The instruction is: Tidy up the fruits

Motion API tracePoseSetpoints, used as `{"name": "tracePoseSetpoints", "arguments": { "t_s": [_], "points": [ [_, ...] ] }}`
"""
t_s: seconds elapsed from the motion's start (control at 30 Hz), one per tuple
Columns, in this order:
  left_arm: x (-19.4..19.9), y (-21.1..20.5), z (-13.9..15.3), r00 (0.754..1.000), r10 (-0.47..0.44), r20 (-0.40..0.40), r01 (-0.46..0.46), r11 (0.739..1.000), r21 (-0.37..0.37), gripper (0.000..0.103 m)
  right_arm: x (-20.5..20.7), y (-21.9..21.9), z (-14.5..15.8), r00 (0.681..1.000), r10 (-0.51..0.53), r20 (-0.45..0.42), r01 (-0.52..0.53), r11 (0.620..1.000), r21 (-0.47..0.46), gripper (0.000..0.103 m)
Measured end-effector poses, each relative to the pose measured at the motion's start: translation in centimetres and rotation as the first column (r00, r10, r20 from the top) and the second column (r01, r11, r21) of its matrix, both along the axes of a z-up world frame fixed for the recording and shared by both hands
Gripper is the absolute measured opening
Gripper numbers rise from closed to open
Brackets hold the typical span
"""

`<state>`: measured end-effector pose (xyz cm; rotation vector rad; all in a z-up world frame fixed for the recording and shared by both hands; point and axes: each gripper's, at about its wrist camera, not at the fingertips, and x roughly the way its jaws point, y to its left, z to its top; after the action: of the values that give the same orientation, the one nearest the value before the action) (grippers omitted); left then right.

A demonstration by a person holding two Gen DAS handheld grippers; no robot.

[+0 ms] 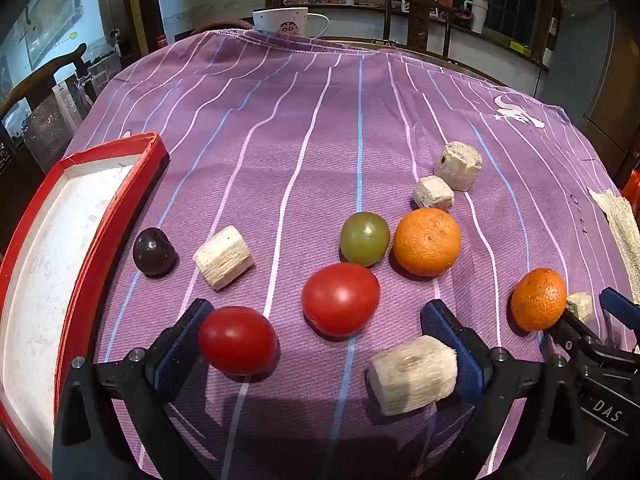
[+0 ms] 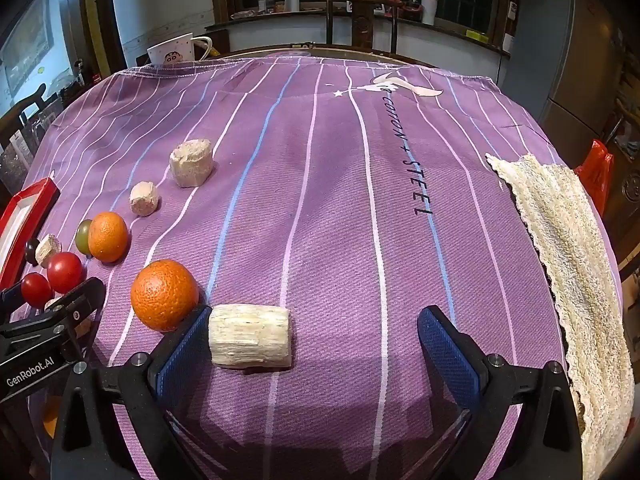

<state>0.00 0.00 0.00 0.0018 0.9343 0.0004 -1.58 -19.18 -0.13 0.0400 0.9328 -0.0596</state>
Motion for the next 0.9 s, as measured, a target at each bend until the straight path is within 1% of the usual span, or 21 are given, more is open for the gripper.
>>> {"name": "tracePoseSetpoints", "arguments": {
  "t_s": [0.57,0.8,0.9],
  "points": [
    [0.0,0.0,-0.01,1.0,0.0,-0.002,0.0,1.0,-0.002,0.103,0.0,-0.05,0.02,1.0,0.001,0.0,-0.001,1.0,-0.002,0.103],
    [-0.09,-0.07,-0.01,0.998,-0.059,-0.032,0.059,0.998,-0.001,0.103,-0.01,0.03,0.03,1.0,0.002,0.0,-0.002,1.0,-0.002,0.103],
    [-0.18,0.08,0.06,0.997,-0.072,-0.027,0.072,0.997,-0.005,0.103,-0.12,0.12,0.13,1.0,0.002,-0.028,-0.002,1.0,0.003,0.103]
  ]
}}
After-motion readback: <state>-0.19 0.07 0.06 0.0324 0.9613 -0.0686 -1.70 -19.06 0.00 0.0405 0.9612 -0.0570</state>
